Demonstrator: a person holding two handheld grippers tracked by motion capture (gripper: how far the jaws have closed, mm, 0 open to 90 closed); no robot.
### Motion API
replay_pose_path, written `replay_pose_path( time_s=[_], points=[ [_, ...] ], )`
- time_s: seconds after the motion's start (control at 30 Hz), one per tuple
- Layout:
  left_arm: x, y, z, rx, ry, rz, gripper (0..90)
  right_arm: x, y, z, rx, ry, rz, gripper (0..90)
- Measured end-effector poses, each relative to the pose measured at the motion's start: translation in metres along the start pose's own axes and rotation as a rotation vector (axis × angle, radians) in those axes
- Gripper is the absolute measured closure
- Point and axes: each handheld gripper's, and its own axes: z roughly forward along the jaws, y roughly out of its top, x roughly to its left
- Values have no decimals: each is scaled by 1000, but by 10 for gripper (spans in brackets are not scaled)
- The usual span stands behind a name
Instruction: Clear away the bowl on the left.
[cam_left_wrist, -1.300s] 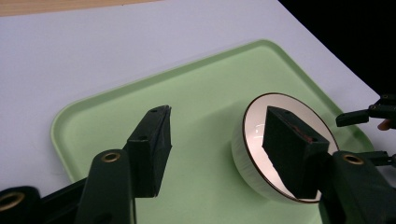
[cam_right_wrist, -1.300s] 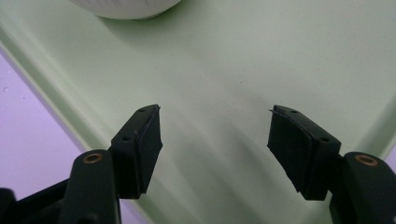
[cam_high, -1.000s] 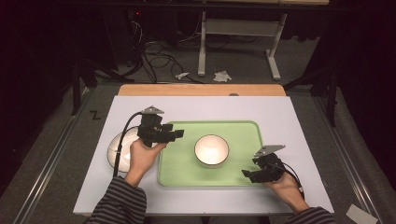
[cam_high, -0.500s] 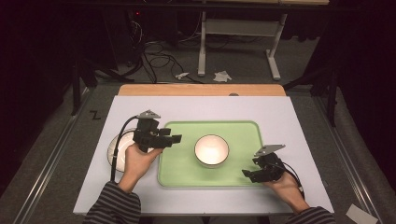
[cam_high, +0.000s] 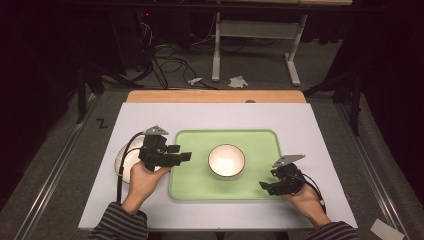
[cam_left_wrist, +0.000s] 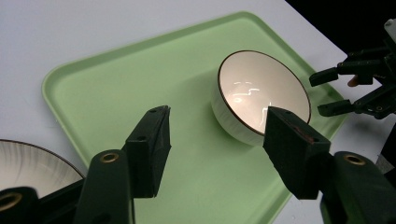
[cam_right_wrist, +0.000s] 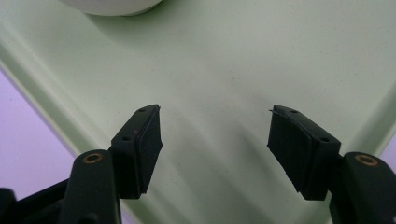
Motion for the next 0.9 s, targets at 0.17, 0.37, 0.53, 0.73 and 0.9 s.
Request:
replay_pose_path(
  time_s=[0.17,0.37,0.53,0.73,0.9],
  points=[
    [1,-3,0,0,-1,-2,415,-1,0,0,-1,-1,8,362],
    [2,-9,1,10,0,-3,414,0,0,0,-1,-2,7,362],
    [5,-14,3,6,13,8,414,-1,0,0,0,-1,13,362],
    [8,-19,5,-21,36,23,421,0,-1,-2,-15,-7,4,365],
    [11,-24,9,-5,49,16,420,-2,-1,-5,-42,-19,12,375]
  ],
)
